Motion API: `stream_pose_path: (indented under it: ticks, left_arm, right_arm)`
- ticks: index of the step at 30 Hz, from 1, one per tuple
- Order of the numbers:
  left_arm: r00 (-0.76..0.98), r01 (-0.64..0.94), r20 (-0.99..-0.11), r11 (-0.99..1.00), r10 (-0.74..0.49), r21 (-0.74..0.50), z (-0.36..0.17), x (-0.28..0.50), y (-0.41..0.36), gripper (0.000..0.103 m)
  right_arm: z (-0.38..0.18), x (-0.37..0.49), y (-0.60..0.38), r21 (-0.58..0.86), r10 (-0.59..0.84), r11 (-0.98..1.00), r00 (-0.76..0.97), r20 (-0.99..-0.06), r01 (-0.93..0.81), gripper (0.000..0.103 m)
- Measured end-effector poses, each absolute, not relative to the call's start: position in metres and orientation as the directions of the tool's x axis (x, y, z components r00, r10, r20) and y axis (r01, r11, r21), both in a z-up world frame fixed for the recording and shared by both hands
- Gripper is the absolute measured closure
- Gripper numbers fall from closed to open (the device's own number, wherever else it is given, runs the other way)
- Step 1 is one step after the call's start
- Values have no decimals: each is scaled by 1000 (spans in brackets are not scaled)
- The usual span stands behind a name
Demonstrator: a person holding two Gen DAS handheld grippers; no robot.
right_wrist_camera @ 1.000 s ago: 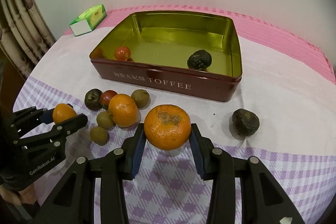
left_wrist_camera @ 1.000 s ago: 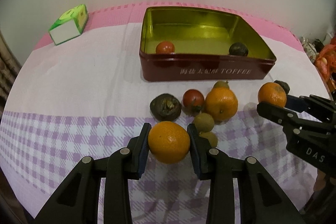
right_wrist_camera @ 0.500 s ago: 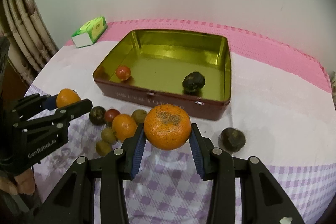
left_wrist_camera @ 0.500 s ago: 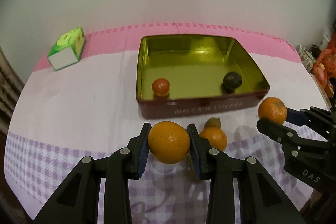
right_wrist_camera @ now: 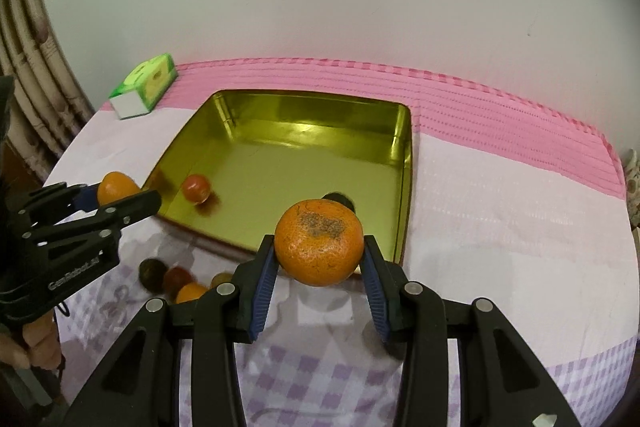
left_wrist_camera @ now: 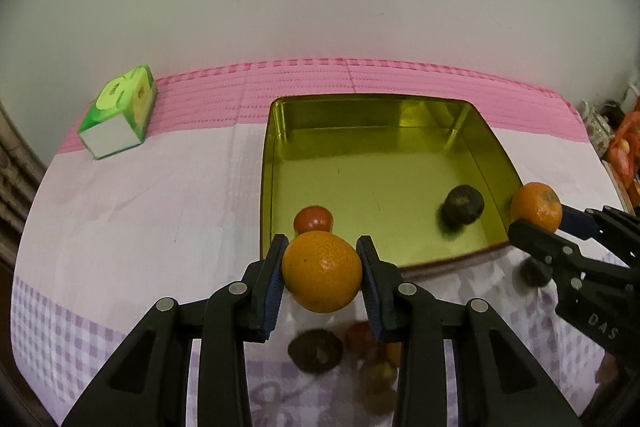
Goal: Organize fruits
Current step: 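Carry the orange and tangerine into the tin and open both tools, then withdraw both open tools from the tin toward the remaining fruits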
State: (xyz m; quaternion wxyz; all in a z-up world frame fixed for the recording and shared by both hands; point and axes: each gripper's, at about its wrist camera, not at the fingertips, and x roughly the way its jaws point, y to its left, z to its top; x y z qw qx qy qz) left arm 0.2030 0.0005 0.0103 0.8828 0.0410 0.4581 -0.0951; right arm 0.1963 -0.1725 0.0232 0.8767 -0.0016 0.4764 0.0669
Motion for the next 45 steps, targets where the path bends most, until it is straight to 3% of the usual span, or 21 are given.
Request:
stream_pose_path:
  ticks: [30,45]
  left_arm:
    - [491,219,-864,976,-115,-5,-29,254,-14,67]
    - [511,201,-856,979,-80,29,-27,253,-17,66]
  right_arm:
    - [-7,234,-182,57,101,993,476,-873,-105,64]
    - [-1,231,-177,48,96,993,492,-865,-110,56]
